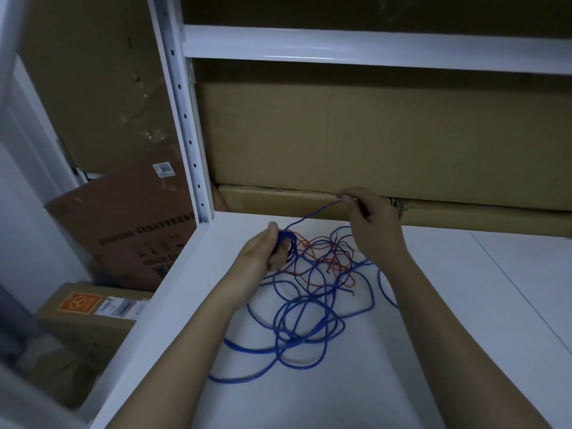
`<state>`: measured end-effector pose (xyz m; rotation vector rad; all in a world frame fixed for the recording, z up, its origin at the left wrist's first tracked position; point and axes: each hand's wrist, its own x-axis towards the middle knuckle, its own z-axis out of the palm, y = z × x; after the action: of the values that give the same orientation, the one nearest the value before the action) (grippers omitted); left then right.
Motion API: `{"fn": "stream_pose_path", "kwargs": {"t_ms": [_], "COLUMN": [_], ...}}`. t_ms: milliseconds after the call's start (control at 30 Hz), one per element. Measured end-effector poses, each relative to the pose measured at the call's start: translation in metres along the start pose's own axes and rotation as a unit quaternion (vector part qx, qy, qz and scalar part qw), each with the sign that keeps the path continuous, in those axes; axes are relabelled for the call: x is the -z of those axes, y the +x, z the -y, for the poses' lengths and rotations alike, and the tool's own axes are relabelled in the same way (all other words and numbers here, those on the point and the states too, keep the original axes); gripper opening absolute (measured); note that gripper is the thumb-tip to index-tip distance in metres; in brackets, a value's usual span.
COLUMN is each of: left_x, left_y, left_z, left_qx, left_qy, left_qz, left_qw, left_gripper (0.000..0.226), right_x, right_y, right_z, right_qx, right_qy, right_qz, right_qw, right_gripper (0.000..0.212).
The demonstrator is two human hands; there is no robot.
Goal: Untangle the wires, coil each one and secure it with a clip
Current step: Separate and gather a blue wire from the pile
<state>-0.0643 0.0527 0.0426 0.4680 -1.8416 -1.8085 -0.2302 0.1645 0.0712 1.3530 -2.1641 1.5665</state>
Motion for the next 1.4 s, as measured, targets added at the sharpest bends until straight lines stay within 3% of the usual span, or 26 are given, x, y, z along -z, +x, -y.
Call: {"fn": "stream_pose_path", "kwargs": {"t_ms": [100,167,200,267,367,433,600,867,967,1133,1300,1400], "left_x": [0.000,0.001,0.002,0.003,0.000,-0.003,-0.005,-0.006,-0.005,-0.005,-0.005,-0.003], "left_y": [0.003,0.005,0.007,0.008,0.008,0.006,0.003,-0.003,-0.005,-0.007,-0.009,-0.011], "left_z": [-0.006,-0.009,-0.010,-0.012,-0.012,-0.012,-0.015,-0.016,-0.013,-0.011,-0.007,-0.007], "left_qx": [-0.033,-0.063,-0.076,-0.097,-0.116,-0.115,-0.111,-0.071,-0.058,-0.036,-0.018,0.005], "left_qy": [-0.060,-0.085,-0.099,-0.131,-0.187,-0.205,-0.205,-0.146,-0.120,-0.108,-0.073,-0.107], "left_qz": [-0.017,-0.021,-0.022,-0.020,-0.003,0.003,0.010,0.035,0.038,0.035,0.036,0.047], "left_qw": [0.998,0.994,0.992,0.986,0.976,0.972,0.972,0.986,0.990,0.993,0.996,0.993], "left_gripper": [0.038,0.035,0.035,0.030,0.030,0.029,0.028,0.033,0.035,0.035,0.035,0.035], "right_x": [-0.006,-0.011,-0.013,-0.017,-0.028,-0.036,-0.035,-0.037,-0.036,-0.033,-0.033,-0.031], "right_y": [-0.006,-0.009,-0.011,-0.014,-0.022,-0.026,-0.028,-0.034,-0.037,-0.038,-0.040,-0.039], "right_z": [0.008,0.014,0.018,0.024,0.033,0.038,0.046,0.047,0.046,0.045,0.041,0.035], "right_qx": [-0.062,-0.131,-0.177,-0.254,-0.292,-0.301,-0.283,-0.177,-0.178,-0.105,-0.030,0.014], "right_qy": [0.032,0.082,0.118,0.146,0.090,0.157,0.307,0.289,0.293,0.266,0.193,0.137], "right_qz": [0.127,0.190,0.204,0.224,0.281,0.268,0.152,0.069,0.061,0.065,0.119,0.142], "right_qw": [0.990,0.970,0.956,0.929,0.910,0.902,0.896,0.938,0.938,0.956,0.974,0.980], "right_gripper": [0.030,0.025,0.022,0.037,0.058,0.053,0.020,0.025,0.022,0.018,0.029,0.034]}}
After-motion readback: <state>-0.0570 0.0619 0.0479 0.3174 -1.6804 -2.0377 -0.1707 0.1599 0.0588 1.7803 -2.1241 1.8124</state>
